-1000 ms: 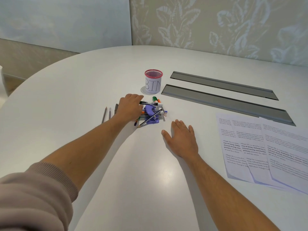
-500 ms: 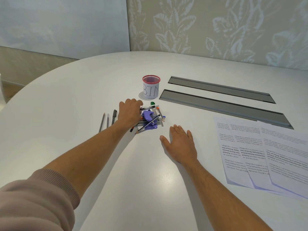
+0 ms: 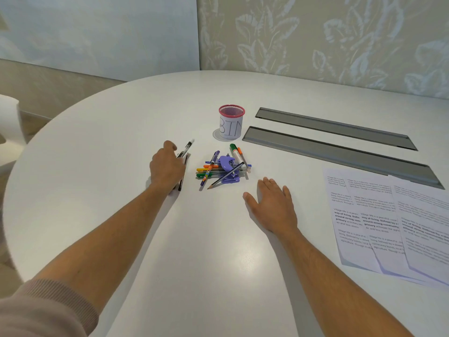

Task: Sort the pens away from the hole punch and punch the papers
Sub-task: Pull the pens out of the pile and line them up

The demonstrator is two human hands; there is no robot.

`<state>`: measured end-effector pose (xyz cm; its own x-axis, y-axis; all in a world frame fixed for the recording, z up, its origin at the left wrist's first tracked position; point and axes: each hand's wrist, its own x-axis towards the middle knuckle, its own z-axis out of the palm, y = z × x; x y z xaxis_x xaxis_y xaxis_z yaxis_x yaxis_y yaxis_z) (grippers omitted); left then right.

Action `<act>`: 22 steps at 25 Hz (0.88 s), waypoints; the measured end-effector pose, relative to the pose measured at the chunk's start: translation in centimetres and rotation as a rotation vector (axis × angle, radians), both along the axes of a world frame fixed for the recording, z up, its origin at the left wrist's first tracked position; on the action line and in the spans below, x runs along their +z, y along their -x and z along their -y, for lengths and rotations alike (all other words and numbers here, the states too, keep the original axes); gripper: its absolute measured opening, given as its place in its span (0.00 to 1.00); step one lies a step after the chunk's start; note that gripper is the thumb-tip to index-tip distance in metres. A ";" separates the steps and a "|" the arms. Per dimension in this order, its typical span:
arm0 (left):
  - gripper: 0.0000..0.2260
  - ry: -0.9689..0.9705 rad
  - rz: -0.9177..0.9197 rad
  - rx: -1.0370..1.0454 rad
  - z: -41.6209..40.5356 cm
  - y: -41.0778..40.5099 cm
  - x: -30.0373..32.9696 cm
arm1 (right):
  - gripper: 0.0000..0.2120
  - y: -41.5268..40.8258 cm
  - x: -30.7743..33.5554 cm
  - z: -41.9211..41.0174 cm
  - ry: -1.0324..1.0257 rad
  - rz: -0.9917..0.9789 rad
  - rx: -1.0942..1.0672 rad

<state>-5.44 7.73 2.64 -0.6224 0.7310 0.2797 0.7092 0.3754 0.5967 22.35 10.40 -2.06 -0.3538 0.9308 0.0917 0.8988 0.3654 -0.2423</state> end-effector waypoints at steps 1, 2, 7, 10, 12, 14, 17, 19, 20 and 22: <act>0.13 0.014 0.010 0.014 0.6 0.3 -0.2 | 0.35 0.0 0.0 0.0 0.002 0.002 -0.002; 0.14 0.033 0.012 0.026 1.1 0.5 -0.3 | 0.35 0.0 -0.1 0.0 0.003 0.005 -0.003; 0.17 0.108 0.052 0.065 2.6 0.8 -0.3 | 0.35 0.1 0.1 0.1 0.005 0.018 -0.006; 0.17 0.112 0.054 0.066 2.8 0.6 -0.2 | 0.35 0.0 -0.1 0.0 0.001 0.017 -0.011; 0.16 0.116 0.016 0.071 2.8 0.3 -0.1 | 0.35 0.0 0.0 0.0 0.001 0.010 -0.006; 0.14 0.078 -0.001 0.041 2.7 -0.2 0.1 | 0.34 -0.1 0.0 0.1 -0.004 0.001 0.000; 0.13 0.050 -0.001 -0.060 2.0 -1.5 0.3 | 0.35 -0.1 0.0 0.1 -0.005 0.002 0.000; 0.15 0.077 -0.004 -0.103 1.5 -2.7 0.3 | 0.35 -0.1 0.0 0.0 -0.004 0.004 -0.002; 0.16 0.101 -0.004 -0.120 1.4 -3.2 0.2 | 0.35 -0.1 0.0 0.0 -0.006 0.005 -0.002; 0.18 0.154 -0.005 -0.143 1.0 -4.0 -0.1 | 0.35 -0.1 0.0 0.0 -0.009 0.003 -0.002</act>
